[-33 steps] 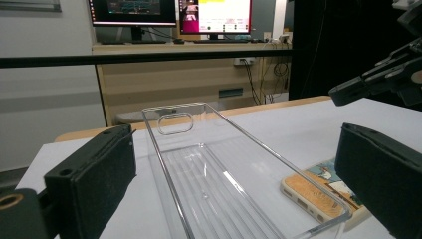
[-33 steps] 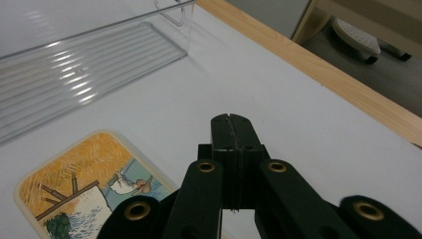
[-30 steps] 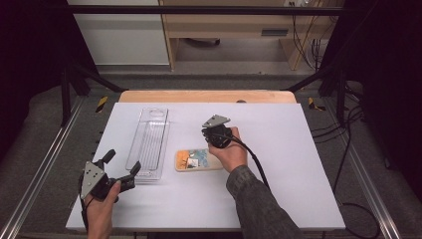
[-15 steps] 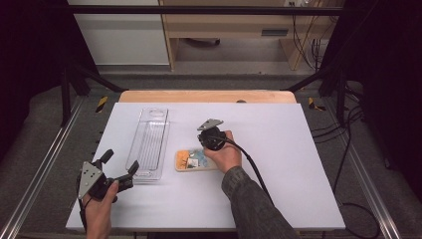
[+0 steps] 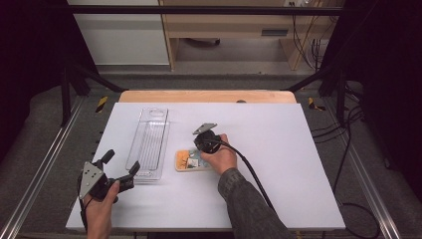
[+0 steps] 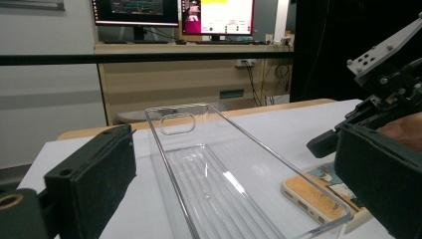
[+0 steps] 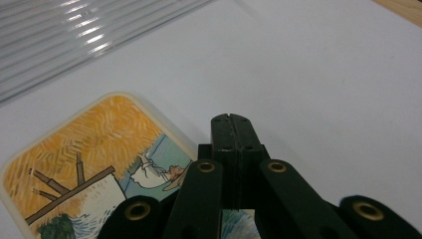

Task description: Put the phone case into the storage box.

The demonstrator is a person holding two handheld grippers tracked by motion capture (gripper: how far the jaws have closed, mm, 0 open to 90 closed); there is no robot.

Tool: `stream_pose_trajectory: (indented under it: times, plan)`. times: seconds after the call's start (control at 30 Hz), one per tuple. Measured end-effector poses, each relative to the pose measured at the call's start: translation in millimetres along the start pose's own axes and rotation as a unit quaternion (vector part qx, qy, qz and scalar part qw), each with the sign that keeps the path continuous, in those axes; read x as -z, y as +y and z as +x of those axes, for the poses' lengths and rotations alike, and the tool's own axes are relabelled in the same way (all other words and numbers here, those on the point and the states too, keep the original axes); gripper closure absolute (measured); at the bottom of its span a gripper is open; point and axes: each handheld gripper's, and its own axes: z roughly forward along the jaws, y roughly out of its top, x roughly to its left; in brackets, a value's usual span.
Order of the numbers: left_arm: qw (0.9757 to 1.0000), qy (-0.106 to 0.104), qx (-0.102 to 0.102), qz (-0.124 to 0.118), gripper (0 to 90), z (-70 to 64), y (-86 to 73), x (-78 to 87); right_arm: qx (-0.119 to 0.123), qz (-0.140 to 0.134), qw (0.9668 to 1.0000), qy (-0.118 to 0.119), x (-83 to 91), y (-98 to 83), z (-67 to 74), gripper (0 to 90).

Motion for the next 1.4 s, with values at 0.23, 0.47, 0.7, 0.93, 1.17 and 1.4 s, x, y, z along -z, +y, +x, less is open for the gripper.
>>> stream_pose_trajectory:
  times: [0.23, 0.47, 0.7, 0.93, 1.17, 1.4]
  plan:
    - [1.0000, -0.004, 0.002, 0.002, 2.6, -1.2, -0.8, -1.1, 0.002, 0.010, 0.9999, 0.004, -7.2, -1.9, 3.2, 90.0]
    - [1.0000, -0.001, 0.006, -0.001, 2.7, 0.5, -0.4, 0.0, -0.002, 0.015, 0.9999, 0.006, -15.0, -2.6, 0.4, 90.0]
    - [1.0000, 0.001, 0.006, 0.002, 2.7, 1.8, -0.7, 0.0, 0.002, 0.023, 0.9994, 0.024, -11.7, -3.8, 2.0, 90.0]
    - [1.0000, 0.001, 0.007, 0.001, 2.7, 0.9, -0.4, -0.2, 0.018, 0.043, 0.9977, 0.050, -7.2, -4.9, 11.3, 90.0]
    - [1.0000, 0.001, 0.008, 0.000, 2.7, 1.8, -0.1, 0.0, 0.033, 0.051, 0.9956, 0.072, -0.5, -7.9, 24.0, 90.0]
    - [1.0000, -0.001, 0.008, 0.001, 2.7, 0.9, 0.0, -0.5, 0.032, 0.048, 0.9951, 0.080, 3.1, -11.8, 26.8, 90.0]
